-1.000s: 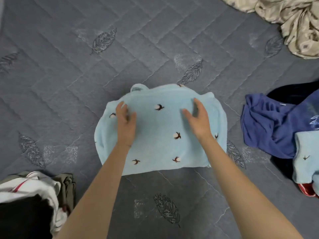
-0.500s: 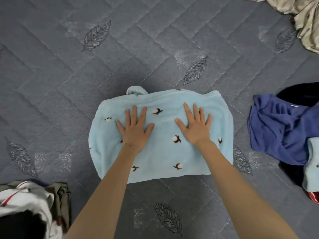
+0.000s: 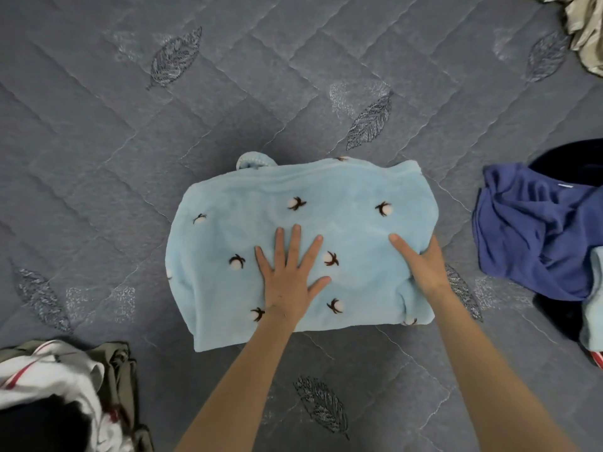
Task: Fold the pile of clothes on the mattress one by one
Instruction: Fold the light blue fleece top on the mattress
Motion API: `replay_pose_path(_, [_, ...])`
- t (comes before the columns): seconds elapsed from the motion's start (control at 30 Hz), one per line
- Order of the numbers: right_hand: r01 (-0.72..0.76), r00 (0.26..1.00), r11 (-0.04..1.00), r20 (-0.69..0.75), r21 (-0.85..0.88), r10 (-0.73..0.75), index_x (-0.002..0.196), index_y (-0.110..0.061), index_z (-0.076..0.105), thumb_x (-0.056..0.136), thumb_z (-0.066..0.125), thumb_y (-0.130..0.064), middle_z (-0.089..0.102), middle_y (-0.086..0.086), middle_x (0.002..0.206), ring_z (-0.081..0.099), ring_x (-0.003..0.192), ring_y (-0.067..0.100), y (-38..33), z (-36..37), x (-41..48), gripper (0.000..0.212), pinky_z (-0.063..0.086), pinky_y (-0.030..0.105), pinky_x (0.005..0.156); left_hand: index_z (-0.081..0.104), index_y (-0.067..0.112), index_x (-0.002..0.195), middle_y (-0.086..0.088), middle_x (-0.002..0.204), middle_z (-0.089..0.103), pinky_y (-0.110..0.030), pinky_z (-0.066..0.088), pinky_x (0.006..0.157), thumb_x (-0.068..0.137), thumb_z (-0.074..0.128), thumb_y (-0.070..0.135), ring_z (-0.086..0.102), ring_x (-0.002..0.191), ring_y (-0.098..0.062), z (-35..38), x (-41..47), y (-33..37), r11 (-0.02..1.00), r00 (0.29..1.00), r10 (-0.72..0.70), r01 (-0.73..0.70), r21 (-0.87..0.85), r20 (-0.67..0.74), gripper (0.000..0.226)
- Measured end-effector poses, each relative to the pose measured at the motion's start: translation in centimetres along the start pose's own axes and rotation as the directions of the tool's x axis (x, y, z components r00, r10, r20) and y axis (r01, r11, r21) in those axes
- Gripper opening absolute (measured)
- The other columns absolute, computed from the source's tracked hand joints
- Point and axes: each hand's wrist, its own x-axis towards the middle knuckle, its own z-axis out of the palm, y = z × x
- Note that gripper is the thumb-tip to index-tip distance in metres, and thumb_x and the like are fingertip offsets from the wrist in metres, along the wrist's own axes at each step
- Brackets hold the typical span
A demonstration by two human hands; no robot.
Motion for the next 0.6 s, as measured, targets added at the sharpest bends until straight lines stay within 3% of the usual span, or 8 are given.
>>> replay_pose_path(0.07, [-0.006,0.998,0.99,0.06,0.138,-0.003,0.117,-0.032,0.057,0.082,0.075,-0.027,0.067,-0.007,0.116,0.066,0.106,0.013,-0.4,0.0,-0.4,0.04,0.056,0.032,0.087,-0.006,0.036,0.153,-0.005,0.161,-0.013,-0.067,-0.006,0.11,0.086,0.015,0.072,-0.003,0.147,-0.036,0.4,0.5,0.1,1.0,0.999,-0.013,0.013,0.009,0.033,0.078])
replay_pose_path(0.27, [-0.13,0.977,0.907,0.209,0.401,0.048,0.135,-0.022,0.049,0.086,0.07,-0.025,0.066,0.002,0.125,0.063,0.115,0.023,-1.1,1.3,-2.6,0.054,0.051,0.044,0.096,-0.033,0.042,0.141,0.001,0.151,-0.039,-0.06,-0.028,0.103,0.083,0.002,0.074,-0.032,0.139,-0.028,-1.2,0.3,0.0,1.0,0.989,-0.013,0.017,-0.026,0.149,0.075])
replay_pose_path(0.33, [-0.054,0.987,0.906,0.161,0.421,-0.016,0.135,-0.02,0.048,0.086,0.071,-0.021,0.065,0.001,0.126,0.063,0.115,0.021,-1.7,2.0,-4.0,0.054,0.05,0.046,0.098,-0.022,0.045,0.145,0.007,0.154,-0.034,-0.052,-0.033,0.102,0.09,0.015,0.07,-0.031,0.141,-0.02,-2.9,0.3,-0.1,0.979,0.98,0.007,0.034,-0.203,0.198,0.071])
replay_pose_path(0.37, [-0.012,0.99,0.904,0.134,0.428,-0.051,0.135,-0.019,0.046,0.086,0.071,-0.018,0.064,0.001,0.126,0.062,0.115,0.02,-2.2,2.5,-4.7,0.055,0.05,0.046,0.099,-0.004,0.045,0.149,0.01,0.158,-0.02,-0.048,-0.031,0.105,0.094,0.025,0.063,-0.023,0.144,-0.015,-3.9,0.1,-0.3,0.93,0.979,0.002,0.074,-0.359,0.205,0.065])
replay_pose_path(0.43, [0.058,0.986,0.903,0.116,0.425,-0.118,0.135,-0.016,0.044,0.086,0.071,-0.014,0.063,0.002,0.127,0.062,0.116,0.018,-3.3,3.8,-6.3,0.056,0.05,0.044,0.099,0.036,0.044,0.14,0.017,0.155,0.019,-0.044,-0.017,0.117,0.1,0.038,0.045,0.007,0.146,-0.007,-6.4,-0.9,-0.9,0.654,0.979,-0.081,0.195,-0.731,0.188,0.04])
replay_pose_path(0.5, [0.127,0.974,0.917,0.129,0.379,-0.188,0.132,-0.015,0.043,0.085,0.073,-0.013,0.062,0.002,0.126,0.062,0.114,0.014,-4.6,5.5,-8.0,0.056,0.052,0.037,0.096,0.051,0.039,0.127,0.022,0.138,0.044,-0.037,0.015,0.12,0.101,0.043,0.035,0.036,0.134,0.0,-8.8,-2.2,-1.9,0.258,0.955,-0.186,0.275,-0.926,0.231,0.027])
replay_pose_path(0.53, [0.167,0.965,0.928,0.137,0.334,-0.222,0.131,-0.016,0.043,0.084,0.074,-0.014,0.061,0.0,0.125,0.061,0.113,0.011,-5.3,6.5,-8.8,0.056,0.052,0.032,0.093,0.054,0.034,0.127,0.02,0.133,0.05,-0.031,0.027,0.115,0.101,0.044,0.034,0.043,0.127,0.003,-9.8,-2.9,-2.5,0.147,0.946,-0.212,0.278,-0.949,0.244,0.028])
replay_pose_path(0.6, [0.249,0.953,0.949,0.124,0.195,-0.275,0.129,-0.02,0.042,0.081,0.077,-0.021,0.059,-0.008,0.123,0.059,0.11,0.004,-6.5,9.0,-10.5,0.06,0.05,0.025,0.089,0.054,0.026,0.131,0.014,0.133,0.054,-0.027,0.036,0.108,0.1,0.044,0.037,0.049,0.122,0.0,-11.2,-4.2,-3.5,0.07,0.942,-0.247,0.249,-0.966,0.225,0.034])
